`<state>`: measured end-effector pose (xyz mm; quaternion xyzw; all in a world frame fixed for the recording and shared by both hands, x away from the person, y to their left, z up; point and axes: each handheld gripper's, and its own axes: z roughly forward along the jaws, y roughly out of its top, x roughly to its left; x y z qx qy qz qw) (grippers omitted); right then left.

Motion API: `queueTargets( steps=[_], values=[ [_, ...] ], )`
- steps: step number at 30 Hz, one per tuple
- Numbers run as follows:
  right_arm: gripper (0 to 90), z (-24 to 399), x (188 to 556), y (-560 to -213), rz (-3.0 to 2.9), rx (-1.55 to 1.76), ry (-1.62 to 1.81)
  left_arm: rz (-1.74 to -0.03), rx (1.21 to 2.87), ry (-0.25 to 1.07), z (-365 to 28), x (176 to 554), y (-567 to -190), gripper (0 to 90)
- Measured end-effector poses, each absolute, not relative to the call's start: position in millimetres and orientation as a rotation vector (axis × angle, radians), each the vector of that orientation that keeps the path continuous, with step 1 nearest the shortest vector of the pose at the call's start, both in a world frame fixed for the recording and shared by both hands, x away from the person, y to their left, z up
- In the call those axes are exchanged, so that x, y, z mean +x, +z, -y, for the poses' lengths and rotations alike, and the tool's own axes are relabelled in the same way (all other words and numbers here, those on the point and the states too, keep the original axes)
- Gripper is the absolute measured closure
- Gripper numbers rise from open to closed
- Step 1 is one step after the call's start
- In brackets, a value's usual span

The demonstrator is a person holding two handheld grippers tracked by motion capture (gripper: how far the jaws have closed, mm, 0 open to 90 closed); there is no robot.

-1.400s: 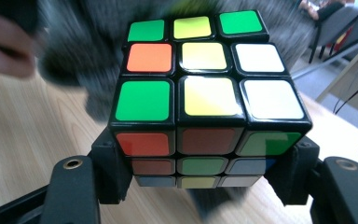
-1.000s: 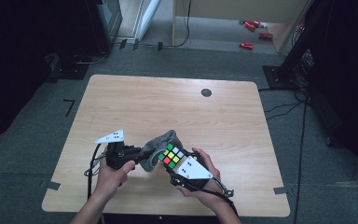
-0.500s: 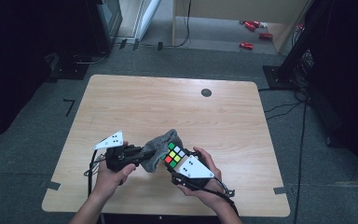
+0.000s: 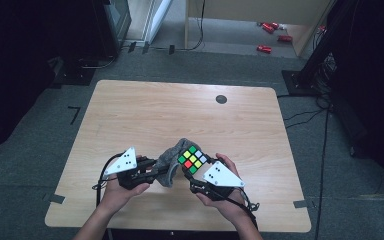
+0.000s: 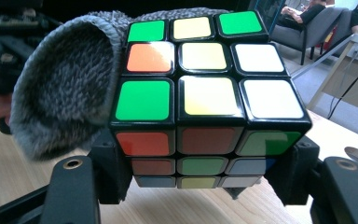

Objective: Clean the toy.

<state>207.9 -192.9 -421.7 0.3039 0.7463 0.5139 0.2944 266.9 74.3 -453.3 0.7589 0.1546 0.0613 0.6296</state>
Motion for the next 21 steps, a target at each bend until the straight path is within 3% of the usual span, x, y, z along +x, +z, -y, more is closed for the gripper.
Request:
queueTargets(
  steps=[12, 21],
  values=[
    [34.6, 191.9, 209.7, -421.1, -1.981, 0.897, 1.410, -0.365, 1.823, 0.218, -61.7, 266.6, -467.8, 72.9],
    [34.7, 182.7, 208.5, -424.4, -2.019, 0.907, 1.468, -0.368, 1.820, 0.170, -49.2, 262.1, -475.8, 70.5]
  ],
)
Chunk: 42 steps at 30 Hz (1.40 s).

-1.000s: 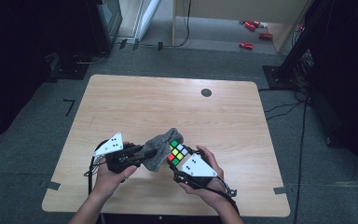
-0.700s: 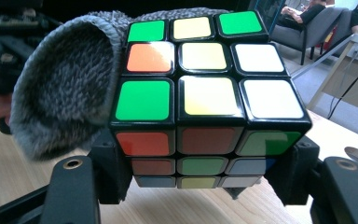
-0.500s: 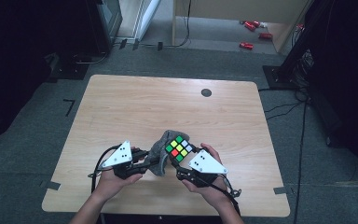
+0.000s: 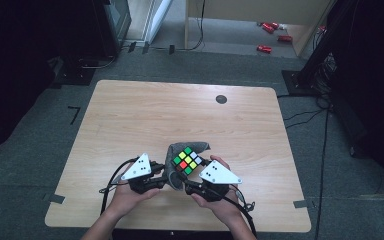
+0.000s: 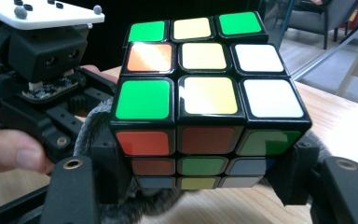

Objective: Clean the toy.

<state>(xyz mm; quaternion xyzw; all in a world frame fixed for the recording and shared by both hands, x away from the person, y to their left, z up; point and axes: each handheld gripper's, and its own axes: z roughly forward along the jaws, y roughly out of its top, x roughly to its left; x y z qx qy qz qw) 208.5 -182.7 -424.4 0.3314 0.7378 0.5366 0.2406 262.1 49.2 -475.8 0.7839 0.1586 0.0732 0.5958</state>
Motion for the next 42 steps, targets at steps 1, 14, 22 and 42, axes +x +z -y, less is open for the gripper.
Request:
queueTargets(
  steps=[1, 14, 22, 42],
  values=[
    [34.6, 182.1, 208.3, -424.7, -2.020, 0.903, 1.472, -0.346, 1.826, 0.162, -47.0, 260.3, -476.0, 70.8],
    [34.6, 175.2, 207.1, -426.8, -2.084, 0.866, 1.469, -0.496, 1.825, 0.249, -47.9, 262.7, -473.7, 73.0],
    [34.7, 179.1, 210.7, -424.5, -2.074, 0.887, 1.486, -0.428, 1.829, 0.165, -44.2, 260.1, -475.6, 73.0],
    [34.7, 180.0, 211.6, -427.7, -2.087, 0.903, 1.466, -0.570, 1.819, 0.218, -44.9, 262.3, -473.3, 71.9]
  ],
)
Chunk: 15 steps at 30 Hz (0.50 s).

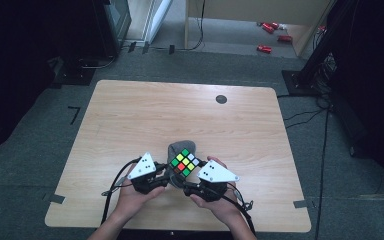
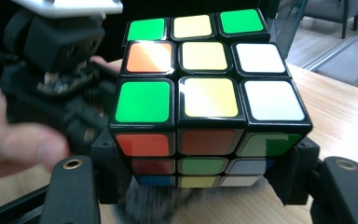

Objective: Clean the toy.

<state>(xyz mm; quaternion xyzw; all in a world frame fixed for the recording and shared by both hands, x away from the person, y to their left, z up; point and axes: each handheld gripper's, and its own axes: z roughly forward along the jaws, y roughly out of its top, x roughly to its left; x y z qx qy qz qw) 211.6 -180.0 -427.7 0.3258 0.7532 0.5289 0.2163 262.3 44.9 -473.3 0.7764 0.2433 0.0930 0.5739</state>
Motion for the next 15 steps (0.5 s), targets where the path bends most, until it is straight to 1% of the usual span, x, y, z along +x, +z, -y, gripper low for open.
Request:
queueTargets(
  steps=[2, 4, 9, 12, 15],
  values=[
    [34.7, 179.9, 212.0, -428.1, -2.096, 0.901, 1.460, -0.608, 1.810, 0.229, -49.3, 264.8, -472.8, 72.2],
    [34.7, 179.9, 212.8, -428.4, -2.100, 0.907, 1.458, -0.606, 1.811, 0.230, -49.2, 264.8, -473.0, 72.2],
    [34.6, 180.4, 213.3, -427.9, -2.100, 0.908, 1.461, -0.508, 1.858, 0.218, -36.6, 257.8, -476.8, 71.5],
    [34.6, 182.5, 213.8, -428.2, -2.092, 0.908, 1.434, -0.551, 1.880, 0.238, -40.8, 262.1, -477.1, 70.6],
    [34.6, 184.8, 214.3, -430.0, -2.052, 0.913, 1.315, -0.636, 1.911, 0.223, -49.5, 270.3, -479.0, 65.2]
  ],
)
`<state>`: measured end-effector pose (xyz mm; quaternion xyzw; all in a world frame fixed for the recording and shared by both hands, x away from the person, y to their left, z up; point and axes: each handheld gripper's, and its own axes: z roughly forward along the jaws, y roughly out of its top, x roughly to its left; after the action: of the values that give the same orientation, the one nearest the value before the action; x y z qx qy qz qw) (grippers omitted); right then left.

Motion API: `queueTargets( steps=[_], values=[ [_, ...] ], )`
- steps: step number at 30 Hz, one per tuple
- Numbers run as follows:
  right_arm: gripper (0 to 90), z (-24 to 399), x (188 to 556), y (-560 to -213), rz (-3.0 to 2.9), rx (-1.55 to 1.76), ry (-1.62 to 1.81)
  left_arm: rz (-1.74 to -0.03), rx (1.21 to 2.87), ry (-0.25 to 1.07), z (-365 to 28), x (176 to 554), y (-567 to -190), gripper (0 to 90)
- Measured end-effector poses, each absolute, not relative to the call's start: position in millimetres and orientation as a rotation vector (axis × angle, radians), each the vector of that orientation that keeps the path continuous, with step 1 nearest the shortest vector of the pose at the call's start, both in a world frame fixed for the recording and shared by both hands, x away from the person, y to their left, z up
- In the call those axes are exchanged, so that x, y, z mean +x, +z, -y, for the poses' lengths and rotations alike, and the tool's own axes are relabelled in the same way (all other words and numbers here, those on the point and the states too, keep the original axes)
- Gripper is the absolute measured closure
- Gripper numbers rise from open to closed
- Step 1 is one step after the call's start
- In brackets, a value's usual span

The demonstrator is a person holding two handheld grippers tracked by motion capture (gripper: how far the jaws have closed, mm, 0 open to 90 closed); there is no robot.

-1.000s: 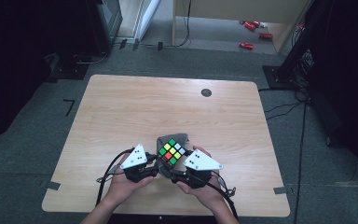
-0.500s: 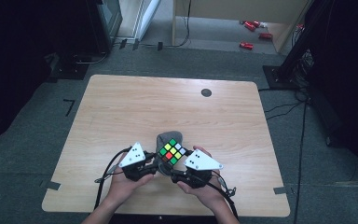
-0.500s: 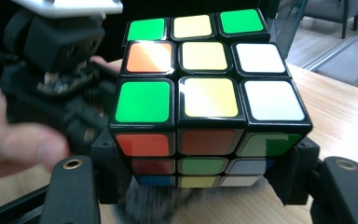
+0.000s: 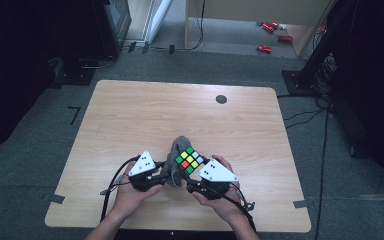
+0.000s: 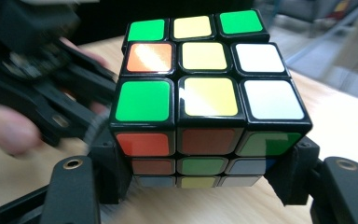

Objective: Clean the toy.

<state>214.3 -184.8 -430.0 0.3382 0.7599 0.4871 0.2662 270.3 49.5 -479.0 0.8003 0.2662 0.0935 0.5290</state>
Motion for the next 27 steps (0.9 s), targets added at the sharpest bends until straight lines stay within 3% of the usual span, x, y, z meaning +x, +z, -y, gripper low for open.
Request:
queueTargets(
  steps=[10, 14, 17, 27],
  values=[
    [34.7, 195.2, 221.6, -446.5, -2.043, 0.978, 1.223, -0.779, 1.956, 0.191, -66.6, 284.7, -484.3, 50.3],
    [34.6, 195.5, 222.2, -449.9, -2.050, 0.968, 1.213, -0.838, 1.971, 0.132, -70.5, 289.2, -482.9, 39.6],
    [34.6, 197.0, 222.3, -451.1, -2.050, 0.975, 1.210, -0.846, 2.002, 0.182, -72.8, 289.0, -480.2, 34.6],
    [34.7, 190.8, 220.7, -454.9, -2.068, 0.946, 1.215, -0.855, 1.858, 0.182, -77.9, 284.2, -461.9, 25.4]
  ],
)
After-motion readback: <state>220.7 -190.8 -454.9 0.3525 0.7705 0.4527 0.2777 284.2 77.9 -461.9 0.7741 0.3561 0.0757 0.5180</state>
